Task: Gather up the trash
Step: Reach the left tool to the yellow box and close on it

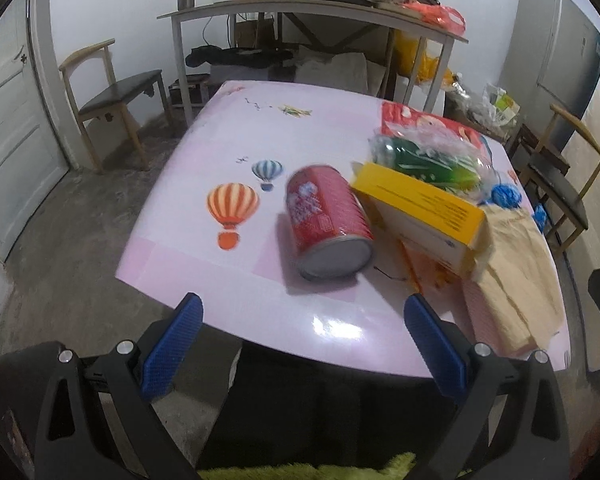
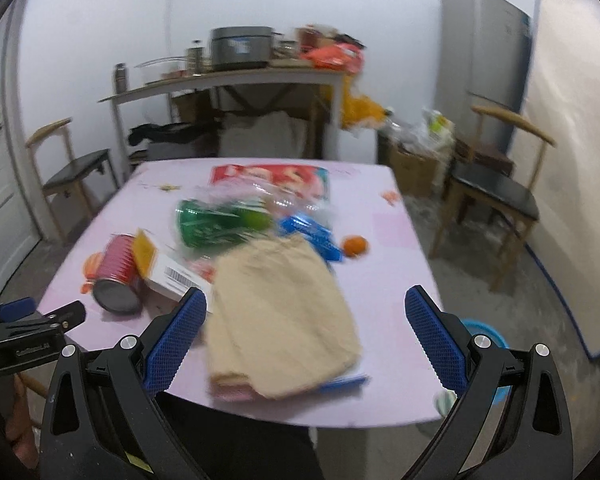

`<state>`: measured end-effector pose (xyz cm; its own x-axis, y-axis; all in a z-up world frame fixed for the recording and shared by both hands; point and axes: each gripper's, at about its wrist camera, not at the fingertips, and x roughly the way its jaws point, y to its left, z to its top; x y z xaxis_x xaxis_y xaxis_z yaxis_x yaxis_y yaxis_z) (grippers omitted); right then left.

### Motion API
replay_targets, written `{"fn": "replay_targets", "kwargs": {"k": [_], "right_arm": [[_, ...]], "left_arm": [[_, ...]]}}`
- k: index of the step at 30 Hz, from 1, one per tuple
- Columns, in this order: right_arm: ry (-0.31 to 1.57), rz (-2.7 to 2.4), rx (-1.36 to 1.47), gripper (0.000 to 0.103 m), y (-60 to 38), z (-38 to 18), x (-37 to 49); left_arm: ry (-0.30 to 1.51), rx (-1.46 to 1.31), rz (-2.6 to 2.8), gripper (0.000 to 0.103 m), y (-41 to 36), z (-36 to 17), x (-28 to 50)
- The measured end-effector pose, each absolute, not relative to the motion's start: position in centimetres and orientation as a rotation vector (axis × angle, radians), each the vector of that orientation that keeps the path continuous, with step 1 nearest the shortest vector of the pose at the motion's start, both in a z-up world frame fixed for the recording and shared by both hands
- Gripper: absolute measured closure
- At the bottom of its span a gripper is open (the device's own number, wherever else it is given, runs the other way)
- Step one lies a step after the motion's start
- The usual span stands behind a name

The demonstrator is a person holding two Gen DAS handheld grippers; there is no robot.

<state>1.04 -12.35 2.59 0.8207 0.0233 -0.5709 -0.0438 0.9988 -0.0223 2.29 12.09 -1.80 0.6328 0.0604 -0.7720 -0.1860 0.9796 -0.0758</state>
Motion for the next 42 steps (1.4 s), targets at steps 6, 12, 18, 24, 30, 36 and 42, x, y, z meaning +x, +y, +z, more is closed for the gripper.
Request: {"fn": "replay_targets", "kwargs": {"k": [6,12,18,24,30,36,42], "right_arm": [[0.554,0.130,-0.061,0.007,-9.9,3.0,0.6],[0.588,0.189,-0.067,0.007,-8.8,2.0,2.2],[0.598,0.258,-0.040,0.011,-8.1,2.1,3.9],[0.643,0.412,-0.067,0.023,-6.1,2.1,6.2],[0.674,0.519,-0.260,0.032,-2.4,1.4,7.6],[0.767,0.511,-0.363,0.067,-0.7,-0.3,9.4],[0.757,0.505,-0.280,0.073,-1.5,0.5,9.5]], "left_arm": [[0.798,-0.258,-0.059,0.004,15.7,-2.2,2.2],[0.758,-0.323,-0.217,0.004,16.7,-2.3,4.2],[0.836,-0.427,-0.299,0.004,16.5,-3.8,8.9],[0.915,-0.440,-0.280,0.007,17.0,-5.9,11.2],[0.988,-0.491,-0.262,0.015,18.1,-7.4,12.4],[1.026,-0.563,-0.282,0.015,18.7,-8.1,12.9],[1.031,-0.561,-0.296,0.022,18.5,-7.7,12.9]]}}
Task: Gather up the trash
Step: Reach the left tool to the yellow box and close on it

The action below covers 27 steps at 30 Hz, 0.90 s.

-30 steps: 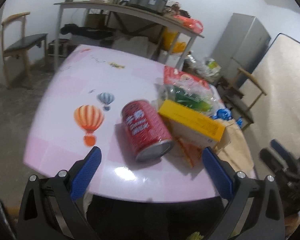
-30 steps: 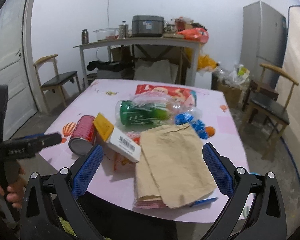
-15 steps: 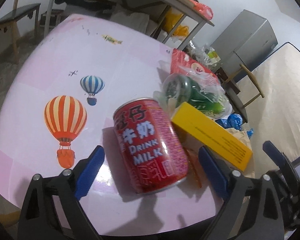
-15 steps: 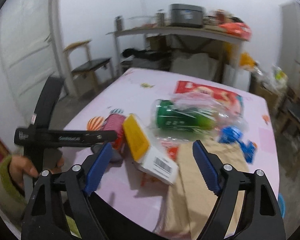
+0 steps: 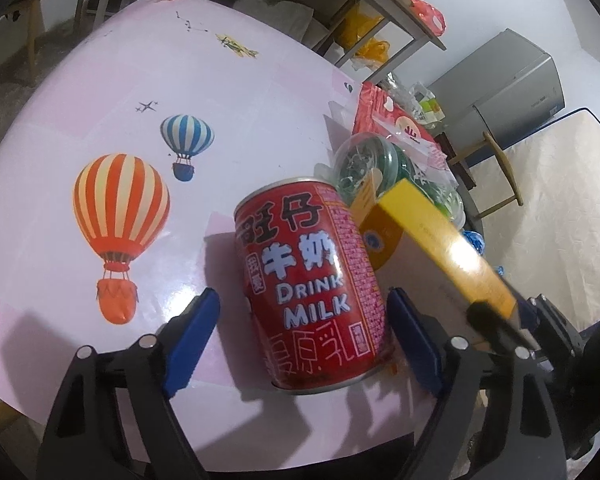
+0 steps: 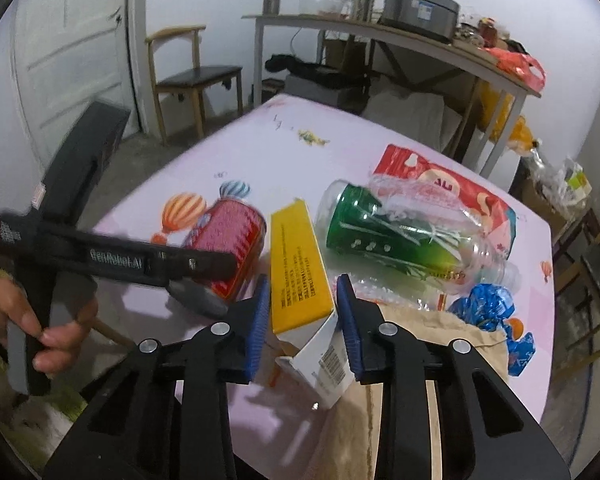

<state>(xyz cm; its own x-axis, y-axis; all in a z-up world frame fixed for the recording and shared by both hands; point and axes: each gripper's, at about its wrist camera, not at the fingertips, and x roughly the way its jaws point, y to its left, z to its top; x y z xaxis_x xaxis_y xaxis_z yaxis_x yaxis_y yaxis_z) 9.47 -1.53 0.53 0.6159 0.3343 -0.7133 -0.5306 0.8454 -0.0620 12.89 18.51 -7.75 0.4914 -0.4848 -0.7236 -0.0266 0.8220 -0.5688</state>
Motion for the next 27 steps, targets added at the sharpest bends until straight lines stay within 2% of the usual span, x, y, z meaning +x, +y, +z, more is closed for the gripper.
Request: {"fn": "replay_targets", "kwargs": {"k": [7,15,19,21,27], "right_arm": [[0.780,0.551,-0.079,0.074,-2.8,1.9,10.0],[0.920,0.535,-0.036,0.072,-2.6,-0.7,9.7],[0.942,0.528,-0.016,0.055,-2.9,-0.9,9.6],[0.942,0.525,-0.013,0.050,-3.0,-0.8,9.7],[0.967,0.536,0.010,0.050,-3.0,-1.4,10.6]], "left_arm": [[1.017,-0.559,-0.269,0.025,19.7,-7.0,12.1],[1.049,-0.592,-0.251,0.023,19.6,-7.3,12.7],[1.076,-0.617,-0.254,0.022,19.1,-7.8,13.6],[1.086,-0.626,-0.260,0.022,19.0,-8.0,13.8],[1.089,-0.639,-0.255,0.022,18.9,-8.2,14.4]]}}
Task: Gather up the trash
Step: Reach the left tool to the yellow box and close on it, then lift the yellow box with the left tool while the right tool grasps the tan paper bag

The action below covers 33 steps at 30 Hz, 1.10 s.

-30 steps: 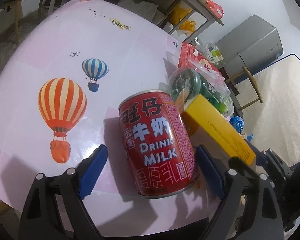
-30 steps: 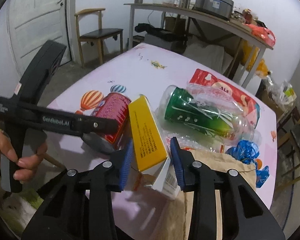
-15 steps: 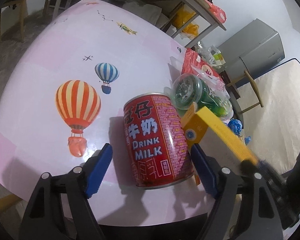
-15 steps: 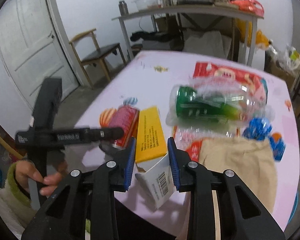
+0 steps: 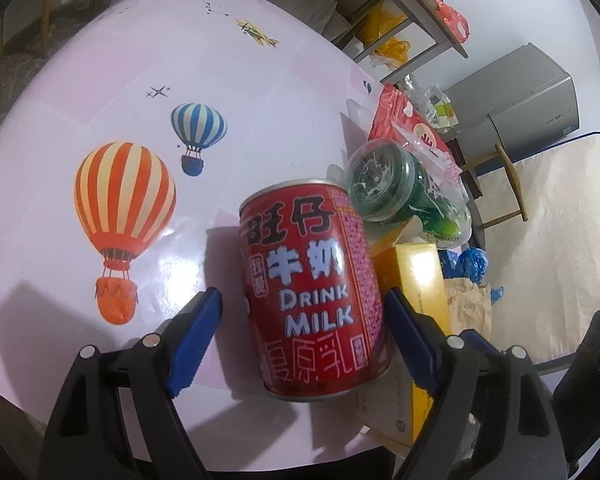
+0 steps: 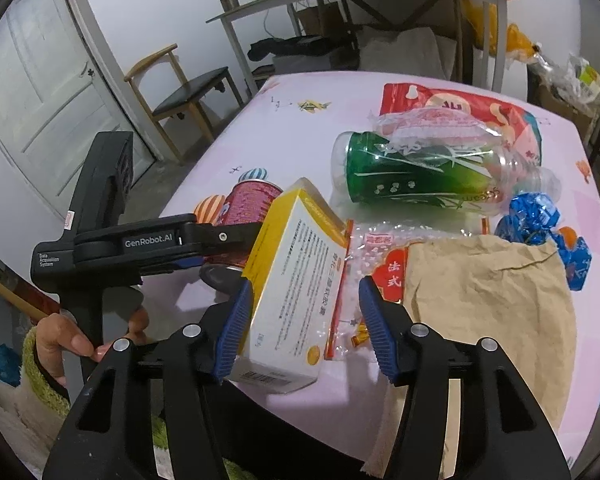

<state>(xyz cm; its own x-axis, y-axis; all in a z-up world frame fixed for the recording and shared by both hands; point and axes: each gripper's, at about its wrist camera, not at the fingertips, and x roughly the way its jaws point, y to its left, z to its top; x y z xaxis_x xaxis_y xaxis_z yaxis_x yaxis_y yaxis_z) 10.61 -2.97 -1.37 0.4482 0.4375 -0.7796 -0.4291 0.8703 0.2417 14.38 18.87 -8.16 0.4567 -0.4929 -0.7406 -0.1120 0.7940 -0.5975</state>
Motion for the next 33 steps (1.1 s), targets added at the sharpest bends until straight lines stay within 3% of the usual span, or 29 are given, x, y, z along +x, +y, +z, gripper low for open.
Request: {"fn": "replay_targets", "kwargs": {"k": [9,13,25,33], "right_arm": [[1.019,0.601,0.070,0.050,-2.6,-2.0,11.3],[1.021,0.612,0.059,0.041,-2.3,-1.7,11.3],[0.981,0.604,0.017,0.034,-2.2,-1.2,10.7],[0.965,0.590,0.036,0.033,-3.7,-0.9,9.8]], "left_arm": [[1.085,-0.637,-0.274,0.027,19.1,-8.2,14.6],[1.076,-0.657,-0.306,0.036,19.4,-8.1,14.3],[1.053,-0.638,-0.255,0.036,20.1,-7.6,13.2],[0.979,-0.658,-0.240,0.024,21.3,-6.5,11.9]]}}
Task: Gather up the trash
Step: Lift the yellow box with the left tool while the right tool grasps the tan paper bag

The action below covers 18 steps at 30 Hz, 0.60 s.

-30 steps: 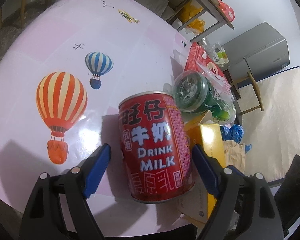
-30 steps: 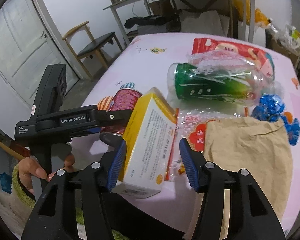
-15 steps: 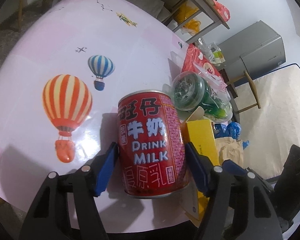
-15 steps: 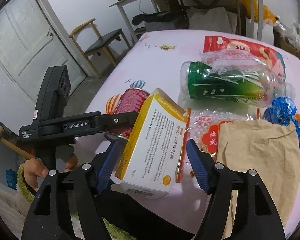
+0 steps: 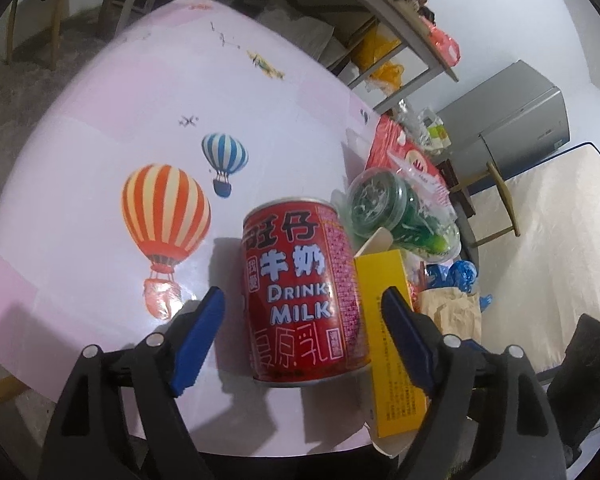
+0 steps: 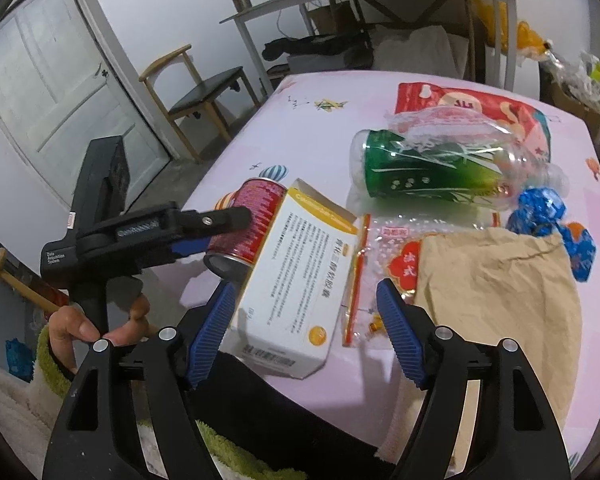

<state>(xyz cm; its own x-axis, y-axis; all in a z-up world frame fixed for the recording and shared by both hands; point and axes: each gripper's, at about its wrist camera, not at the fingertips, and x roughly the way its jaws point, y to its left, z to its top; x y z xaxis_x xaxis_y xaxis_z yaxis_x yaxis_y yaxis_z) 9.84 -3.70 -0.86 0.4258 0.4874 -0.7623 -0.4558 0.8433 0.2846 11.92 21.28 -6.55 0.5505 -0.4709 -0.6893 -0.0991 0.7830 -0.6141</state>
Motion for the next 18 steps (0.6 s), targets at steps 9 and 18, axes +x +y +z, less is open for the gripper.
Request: {"fn": "replay_targets", "kwargs": {"k": [9,18], "right_arm": [[0.938,0.563,0.080,0.033,-5.8,-0.3,9.2],[0.906,0.524,0.139,0.033,-8.4,0.3,8.7]], "left_arm": [[0.863,-0.600,-0.219,0.023,21.6,-3.8,9.0],[0.872,-0.547,-0.441,0.023,16.2,-3.6,3.9]]}}
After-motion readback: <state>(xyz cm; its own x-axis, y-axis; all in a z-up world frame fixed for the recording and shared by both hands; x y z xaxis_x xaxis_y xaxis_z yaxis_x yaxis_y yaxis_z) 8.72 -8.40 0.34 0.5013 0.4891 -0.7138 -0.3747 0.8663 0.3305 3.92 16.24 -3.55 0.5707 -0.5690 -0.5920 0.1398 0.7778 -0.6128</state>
